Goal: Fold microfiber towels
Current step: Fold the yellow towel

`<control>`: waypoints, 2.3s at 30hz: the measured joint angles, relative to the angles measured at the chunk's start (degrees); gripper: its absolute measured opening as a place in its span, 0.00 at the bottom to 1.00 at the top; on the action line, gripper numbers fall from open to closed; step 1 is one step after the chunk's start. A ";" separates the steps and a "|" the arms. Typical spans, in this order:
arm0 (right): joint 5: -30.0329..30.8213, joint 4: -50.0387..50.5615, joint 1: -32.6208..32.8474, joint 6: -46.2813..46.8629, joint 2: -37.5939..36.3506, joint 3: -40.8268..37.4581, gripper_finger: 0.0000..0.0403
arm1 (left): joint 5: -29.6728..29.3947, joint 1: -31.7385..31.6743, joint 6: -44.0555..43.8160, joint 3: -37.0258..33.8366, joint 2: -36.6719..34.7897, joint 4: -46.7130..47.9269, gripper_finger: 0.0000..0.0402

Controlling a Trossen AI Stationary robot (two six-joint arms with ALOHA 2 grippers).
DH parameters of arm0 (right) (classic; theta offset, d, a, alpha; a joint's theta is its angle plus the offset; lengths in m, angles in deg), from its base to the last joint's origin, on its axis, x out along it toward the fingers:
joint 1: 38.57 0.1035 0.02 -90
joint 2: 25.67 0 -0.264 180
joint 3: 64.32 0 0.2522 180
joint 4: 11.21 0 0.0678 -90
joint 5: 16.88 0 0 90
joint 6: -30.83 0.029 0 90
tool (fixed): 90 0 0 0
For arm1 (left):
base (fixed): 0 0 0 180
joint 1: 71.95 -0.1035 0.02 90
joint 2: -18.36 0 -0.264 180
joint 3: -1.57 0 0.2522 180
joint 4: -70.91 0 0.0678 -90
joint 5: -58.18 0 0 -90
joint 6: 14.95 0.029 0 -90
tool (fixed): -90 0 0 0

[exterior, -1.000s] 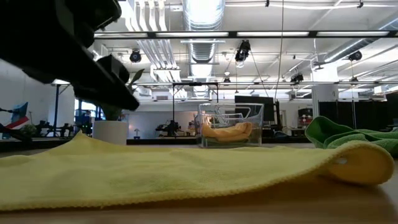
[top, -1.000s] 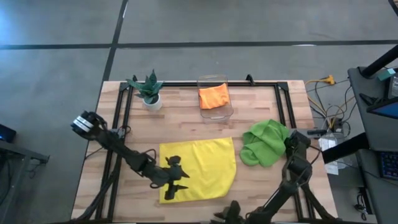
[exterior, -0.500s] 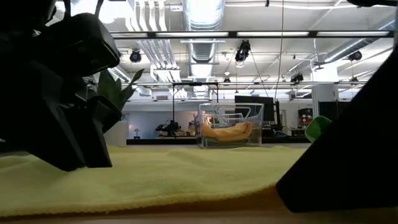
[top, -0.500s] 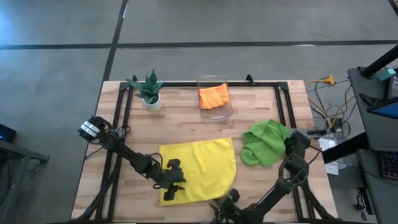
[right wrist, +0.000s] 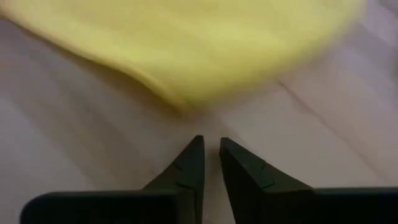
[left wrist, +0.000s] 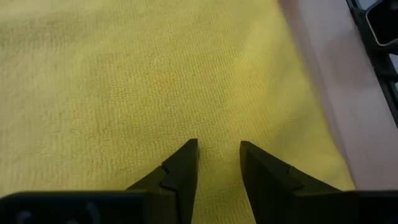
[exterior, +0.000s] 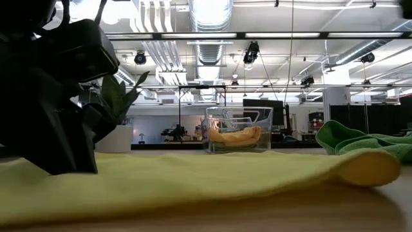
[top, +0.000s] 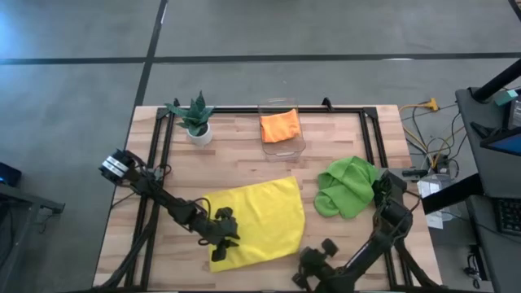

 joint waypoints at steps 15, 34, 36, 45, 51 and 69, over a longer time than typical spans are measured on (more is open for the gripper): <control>8.29 -19.32 2.46 0.11 -3.19 -1.60 0.09 | 1.08 -0.33 -0.11 -1.34 0.04 -0.12 0.26; 13.37 -6.67 -7.77 7.09 3.78 -1.66 0.07 | 1.26 -0.70 -1.77 -1.30 0.07 -0.14 0.26; 10.73 1.06 -7.88 8.52 3.49 -1.87 0.05 | 1.66 -0.70 -1.77 -1.32 0.07 -0.11 0.26; -6.74 25.14 -3.38 14.50 1.58 -2.65 0.02 | 2.20 -0.72 -1.75 -1.37 0.07 -0.02 0.26; -3.91 19.29 -0.35 16.62 -4.91 -2.26 0.02 | 2.41 -0.72 -1.60 -1.31 -1.68 -0.01 0.26; 10.37 -15.48 -1.19 7.71 -4.78 -8.14 0.02 | -6.22 -3.07 0.29 -1.53 -10.14 1.37 0.26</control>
